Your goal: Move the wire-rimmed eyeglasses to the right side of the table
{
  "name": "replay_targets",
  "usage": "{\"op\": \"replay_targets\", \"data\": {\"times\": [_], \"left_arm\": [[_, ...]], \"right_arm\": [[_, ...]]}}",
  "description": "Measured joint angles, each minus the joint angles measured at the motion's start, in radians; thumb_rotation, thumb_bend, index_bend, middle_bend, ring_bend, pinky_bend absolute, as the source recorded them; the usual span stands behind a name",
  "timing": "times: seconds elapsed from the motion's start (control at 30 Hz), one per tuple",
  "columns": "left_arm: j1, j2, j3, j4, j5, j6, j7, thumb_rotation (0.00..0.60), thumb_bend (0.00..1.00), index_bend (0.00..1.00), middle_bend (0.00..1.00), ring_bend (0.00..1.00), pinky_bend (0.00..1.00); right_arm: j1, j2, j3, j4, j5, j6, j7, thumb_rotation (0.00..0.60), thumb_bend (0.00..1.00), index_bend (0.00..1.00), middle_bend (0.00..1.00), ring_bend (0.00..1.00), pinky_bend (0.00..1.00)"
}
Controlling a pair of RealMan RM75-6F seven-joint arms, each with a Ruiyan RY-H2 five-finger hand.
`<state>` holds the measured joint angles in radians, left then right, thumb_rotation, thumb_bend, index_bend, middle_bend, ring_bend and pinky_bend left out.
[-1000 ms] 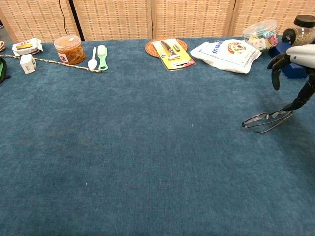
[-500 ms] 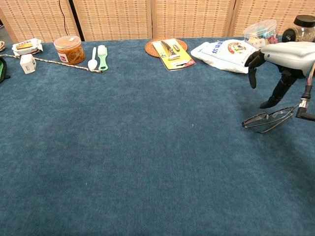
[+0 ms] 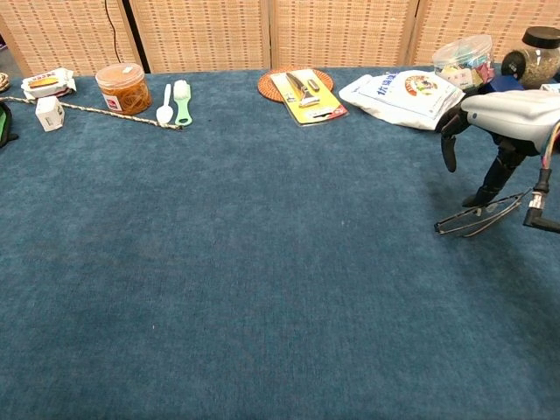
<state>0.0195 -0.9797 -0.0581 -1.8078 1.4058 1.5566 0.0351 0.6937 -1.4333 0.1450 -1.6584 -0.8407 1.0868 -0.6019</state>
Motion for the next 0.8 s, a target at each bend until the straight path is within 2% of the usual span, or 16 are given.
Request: {"op": "replay_targets", "data": {"times": [0.8], "left_arm": [[-0.007,-0.005,-0.001,-0.016,0.014,-0.002,0.018,0.6,0.29,0.15,0.0,0.0,0.01]], "right_arm": [[-0.06,0.022,-0.033,0.005,-0.042,0.026,0.065,0.6,0.0,0.5,0.14,0.0,0.0]]}}
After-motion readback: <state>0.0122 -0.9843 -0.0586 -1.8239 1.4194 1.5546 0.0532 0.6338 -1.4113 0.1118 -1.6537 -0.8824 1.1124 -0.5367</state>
